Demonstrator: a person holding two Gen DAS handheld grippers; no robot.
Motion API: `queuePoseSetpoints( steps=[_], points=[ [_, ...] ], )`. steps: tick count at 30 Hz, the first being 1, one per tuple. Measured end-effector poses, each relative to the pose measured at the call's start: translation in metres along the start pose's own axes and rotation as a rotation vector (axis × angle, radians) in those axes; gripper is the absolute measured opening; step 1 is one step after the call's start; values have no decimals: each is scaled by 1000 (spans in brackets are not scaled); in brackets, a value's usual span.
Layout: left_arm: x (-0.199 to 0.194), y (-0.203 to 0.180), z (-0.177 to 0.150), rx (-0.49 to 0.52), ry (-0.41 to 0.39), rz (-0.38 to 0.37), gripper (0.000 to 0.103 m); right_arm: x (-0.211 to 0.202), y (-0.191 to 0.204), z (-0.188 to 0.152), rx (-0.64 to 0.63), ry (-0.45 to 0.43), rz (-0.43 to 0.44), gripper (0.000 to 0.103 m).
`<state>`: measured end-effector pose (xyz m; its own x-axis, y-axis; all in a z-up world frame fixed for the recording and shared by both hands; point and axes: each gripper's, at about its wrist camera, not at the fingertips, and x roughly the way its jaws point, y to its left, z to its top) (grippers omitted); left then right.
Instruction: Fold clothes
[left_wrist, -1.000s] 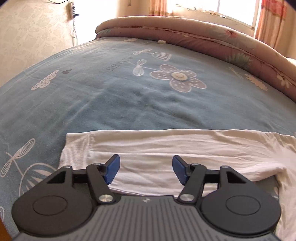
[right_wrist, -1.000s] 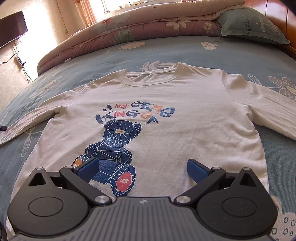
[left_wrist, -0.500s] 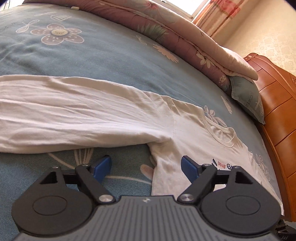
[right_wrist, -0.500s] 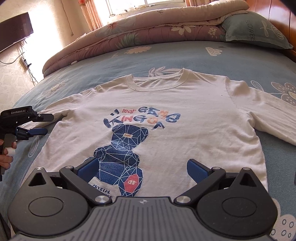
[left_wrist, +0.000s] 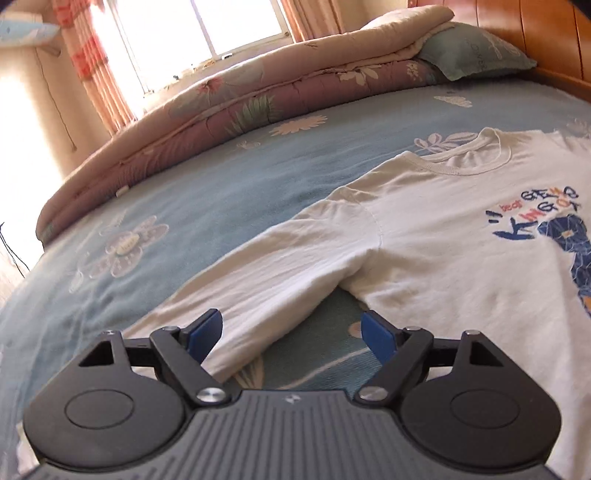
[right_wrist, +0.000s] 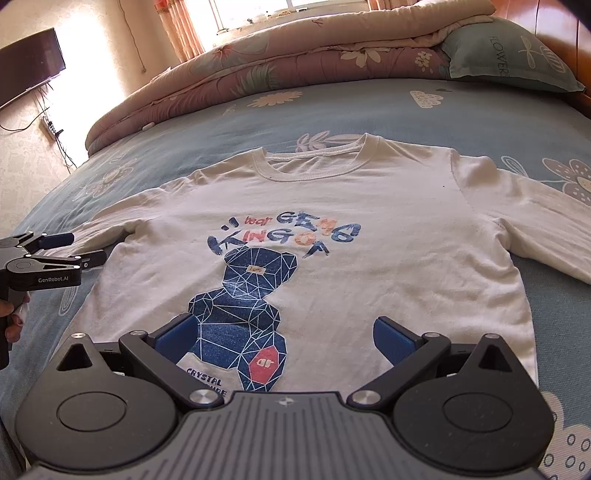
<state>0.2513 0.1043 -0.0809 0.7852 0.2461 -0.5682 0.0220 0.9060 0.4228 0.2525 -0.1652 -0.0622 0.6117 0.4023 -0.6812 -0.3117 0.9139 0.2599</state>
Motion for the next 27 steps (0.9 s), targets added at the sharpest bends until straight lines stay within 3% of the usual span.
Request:
queuePoseSetpoints(
  steps=[4, 7, 12, 20, 24, 27],
  points=[
    [16, -14, -2, 254, 9, 147, 82, 2, 1, -1, -3, 8, 1, 103],
    [23, -25, 1, 320, -15, 86, 82, 3, 1, -2, -5, 11, 0, 103],
    [41, -46, 14, 410, -55, 125, 83, 3, 0, -1, -1, 14, -5, 103],
    [34, -27, 23, 378, -48, 166, 85, -1, -2, 1, 2, -1, -11, 103],
    [10, -6, 25, 243, -50, 83, 85, -1, -2, 0, 5, -3, -6, 103],
    [1, 1, 26, 202, -69, 99, 85, 1, -1, -1, 0, 3, -5, 103]
  ],
)
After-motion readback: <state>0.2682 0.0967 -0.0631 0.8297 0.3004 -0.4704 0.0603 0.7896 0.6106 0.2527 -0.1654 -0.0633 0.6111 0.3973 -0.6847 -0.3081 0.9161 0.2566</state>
